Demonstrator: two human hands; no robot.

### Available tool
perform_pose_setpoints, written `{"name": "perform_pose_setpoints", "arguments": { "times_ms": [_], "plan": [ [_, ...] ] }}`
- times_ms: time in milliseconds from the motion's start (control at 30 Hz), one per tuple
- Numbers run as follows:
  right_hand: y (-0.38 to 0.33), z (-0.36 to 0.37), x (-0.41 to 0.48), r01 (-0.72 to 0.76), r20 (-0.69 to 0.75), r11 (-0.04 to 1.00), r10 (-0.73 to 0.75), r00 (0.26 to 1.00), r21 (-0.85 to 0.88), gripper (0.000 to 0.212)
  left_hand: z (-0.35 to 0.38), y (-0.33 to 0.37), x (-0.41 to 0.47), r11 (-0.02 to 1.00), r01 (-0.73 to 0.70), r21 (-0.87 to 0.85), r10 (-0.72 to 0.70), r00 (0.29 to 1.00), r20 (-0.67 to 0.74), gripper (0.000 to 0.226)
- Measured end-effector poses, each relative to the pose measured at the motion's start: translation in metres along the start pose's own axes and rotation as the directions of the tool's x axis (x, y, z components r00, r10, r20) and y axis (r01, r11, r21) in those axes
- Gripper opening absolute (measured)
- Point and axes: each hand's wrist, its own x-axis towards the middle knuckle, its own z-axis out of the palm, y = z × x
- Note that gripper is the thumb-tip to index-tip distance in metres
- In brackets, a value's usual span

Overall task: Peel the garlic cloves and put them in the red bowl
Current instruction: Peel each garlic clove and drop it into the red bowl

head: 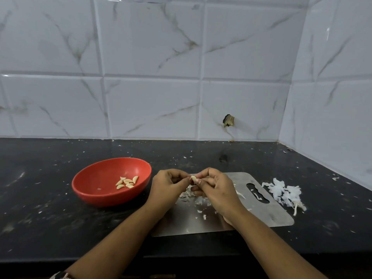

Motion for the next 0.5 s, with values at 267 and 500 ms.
{"name": "perform_pose_setpoints", "arguments": {
  "times_ms": [267, 500],
  "plan": [
    [-0.0023, 0.0007, -0.0017, 0.004, 0.01, 1.0, -0.004, 1.0, 0.012, 0.008, 0.0001, 0.0061, -0.0022, 0.998, 0.019, -0.068, -0.02, 1.0, -0.003, 0.012],
    [-0.0024, 0.0005, 0.0005, -0.031, 0.058, 0.995, 0.026, 0.998, 0.094, 0.02, 0.0001, 0.0094, -0.0035, 0.997, 0.031, -0.074, -0.031, 1.0, -0.002, 0.018]
  ]
}}
